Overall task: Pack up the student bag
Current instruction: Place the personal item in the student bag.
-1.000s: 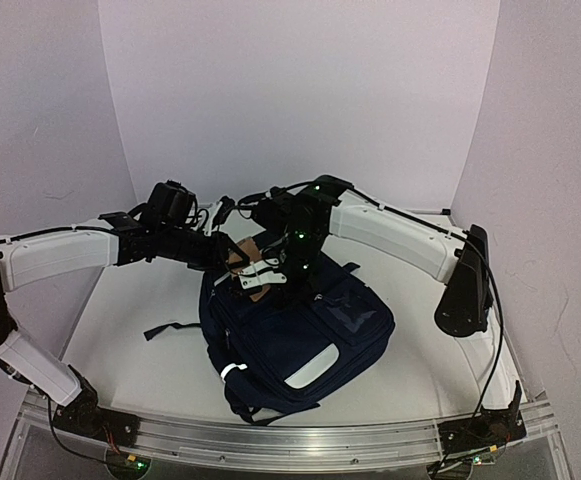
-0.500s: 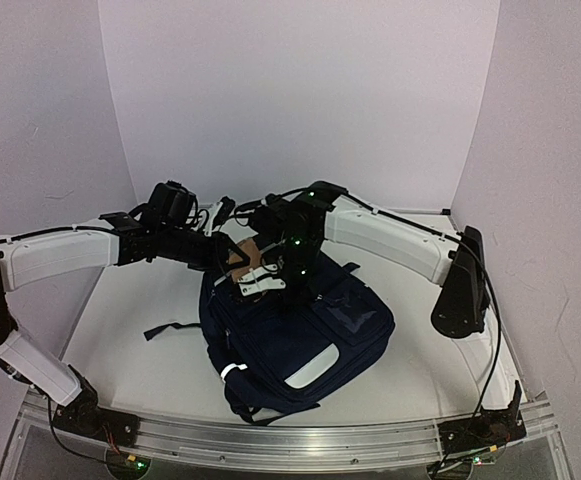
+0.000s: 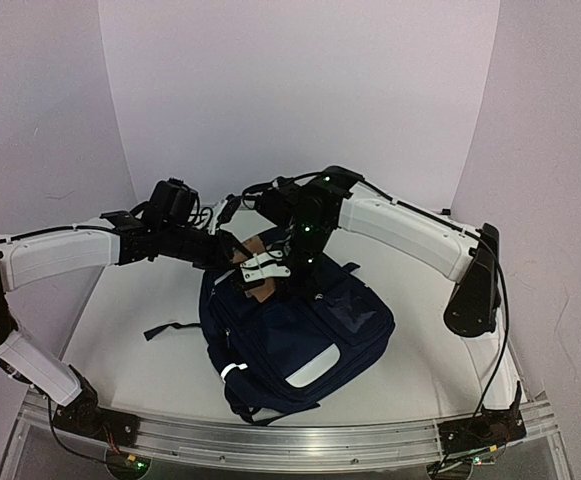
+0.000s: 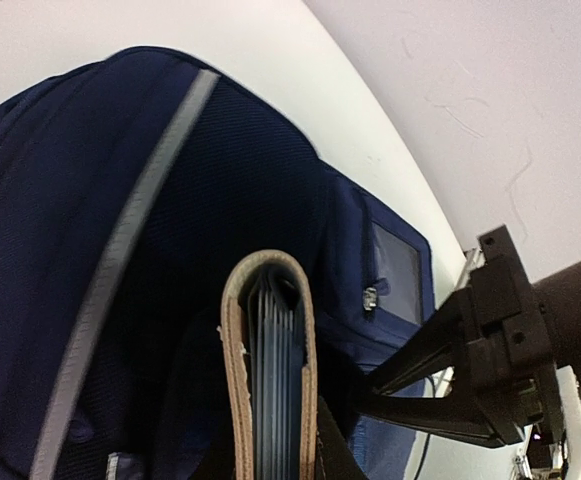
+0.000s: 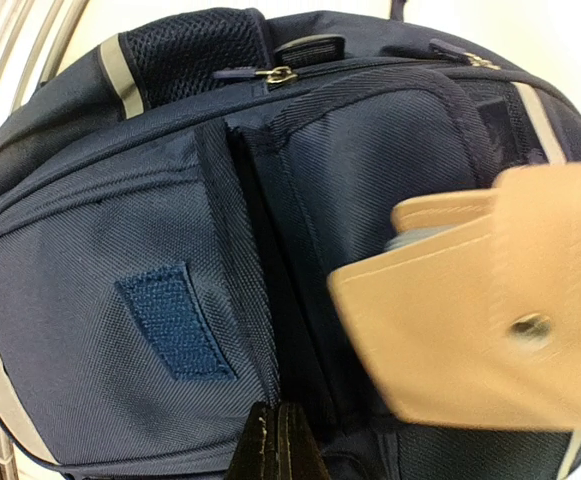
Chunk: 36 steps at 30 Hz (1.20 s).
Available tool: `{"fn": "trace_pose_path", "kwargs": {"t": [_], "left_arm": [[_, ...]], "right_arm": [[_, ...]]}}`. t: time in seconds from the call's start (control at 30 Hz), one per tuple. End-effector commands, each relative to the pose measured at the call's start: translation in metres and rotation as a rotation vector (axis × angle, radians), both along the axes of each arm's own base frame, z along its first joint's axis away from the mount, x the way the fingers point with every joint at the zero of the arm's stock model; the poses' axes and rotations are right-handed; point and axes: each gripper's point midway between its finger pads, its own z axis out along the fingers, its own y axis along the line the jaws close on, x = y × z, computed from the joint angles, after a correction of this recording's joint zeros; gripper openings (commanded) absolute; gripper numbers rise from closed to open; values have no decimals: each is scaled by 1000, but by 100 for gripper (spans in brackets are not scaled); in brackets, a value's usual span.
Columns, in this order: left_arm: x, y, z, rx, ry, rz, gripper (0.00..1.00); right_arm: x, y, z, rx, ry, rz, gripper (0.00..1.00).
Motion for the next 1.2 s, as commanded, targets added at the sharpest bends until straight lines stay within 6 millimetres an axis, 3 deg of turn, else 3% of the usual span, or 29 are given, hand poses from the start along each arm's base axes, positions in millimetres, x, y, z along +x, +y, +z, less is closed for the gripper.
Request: {"fn": "trace_pose_path", "kwargs": {"t": [0.0,0.43,0.73,0.97,1.17], "left_arm": [[-13,-30,37,-97,-65,-97,0],[-50,-24,-10,-138,96,-150,0],[-53,-29,-44,-163,232,-187,0],[-57,-1,-49,-84,240,-154,0],[-63,0,-47,-67,265,-186,0]], "right_arm": [[-8,-7,38,60,-24,-18,0],[-7,-14,41,48,-51,-26,0],[-8,-13,53,79,-56,-29,0],[-10,-17,55,79,-60,-29,0],[-10,-17,54,81,-60,-31,0]]}}
